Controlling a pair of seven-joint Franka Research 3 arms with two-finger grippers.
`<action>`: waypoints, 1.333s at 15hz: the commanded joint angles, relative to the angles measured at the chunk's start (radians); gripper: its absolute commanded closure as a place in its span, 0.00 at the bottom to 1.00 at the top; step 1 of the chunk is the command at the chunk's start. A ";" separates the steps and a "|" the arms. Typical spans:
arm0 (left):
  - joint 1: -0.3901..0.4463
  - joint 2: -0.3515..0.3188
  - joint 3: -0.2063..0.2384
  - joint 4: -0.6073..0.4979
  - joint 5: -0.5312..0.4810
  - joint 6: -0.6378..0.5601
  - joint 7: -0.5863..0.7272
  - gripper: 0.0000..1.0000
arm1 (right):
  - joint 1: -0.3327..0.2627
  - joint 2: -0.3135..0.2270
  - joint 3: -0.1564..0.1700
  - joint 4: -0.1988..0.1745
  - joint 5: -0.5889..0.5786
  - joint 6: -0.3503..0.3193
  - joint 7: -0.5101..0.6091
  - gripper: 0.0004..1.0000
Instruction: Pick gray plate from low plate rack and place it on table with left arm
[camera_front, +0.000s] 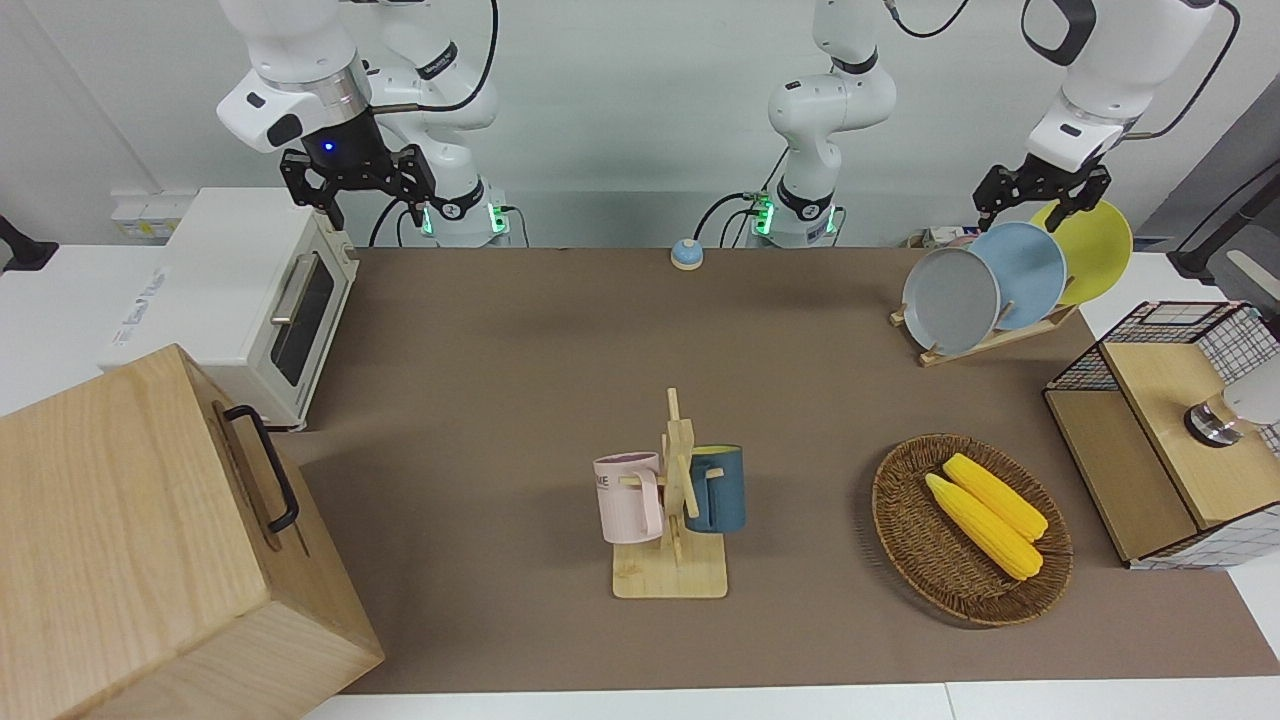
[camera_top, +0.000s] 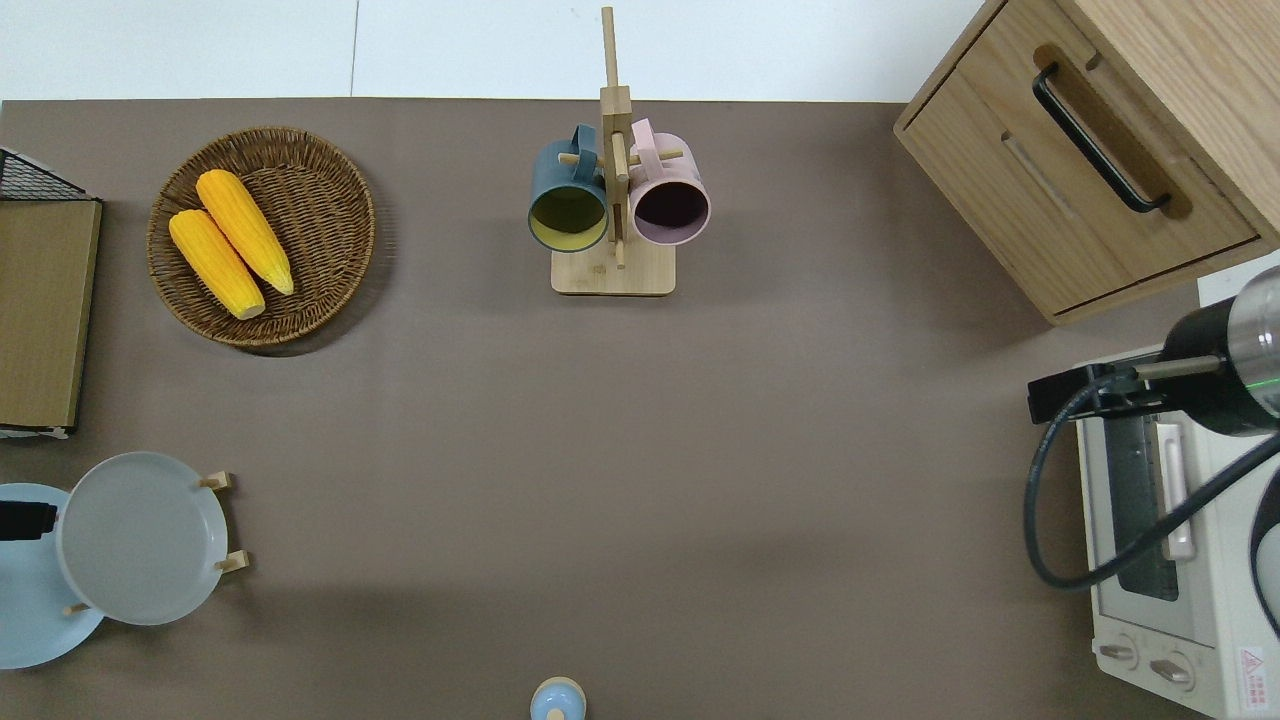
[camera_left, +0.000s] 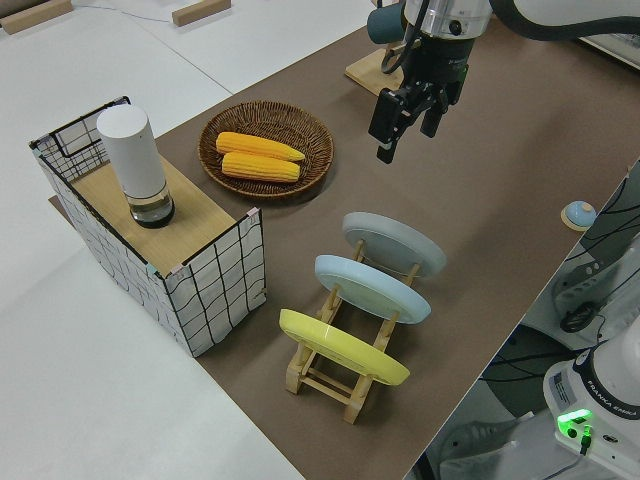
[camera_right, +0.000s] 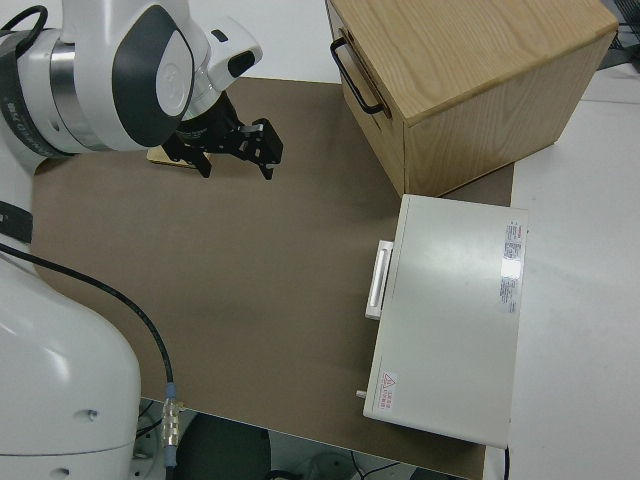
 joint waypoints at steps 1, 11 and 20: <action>0.016 -0.019 -0.002 -0.105 0.015 0.099 0.011 0.00 | -0.007 -0.002 0.005 0.006 0.007 -0.014 0.000 0.01; 0.041 -0.015 0.001 -0.226 0.030 0.244 0.011 0.00 | -0.007 -0.002 0.007 0.006 0.007 -0.014 0.000 0.01; 0.044 -0.015 0.001 -0.332 0.053 0.360 0.002 0.00 | -0.007 -0.002 0.007 0.006 0.007 -0.014 0.000 0.01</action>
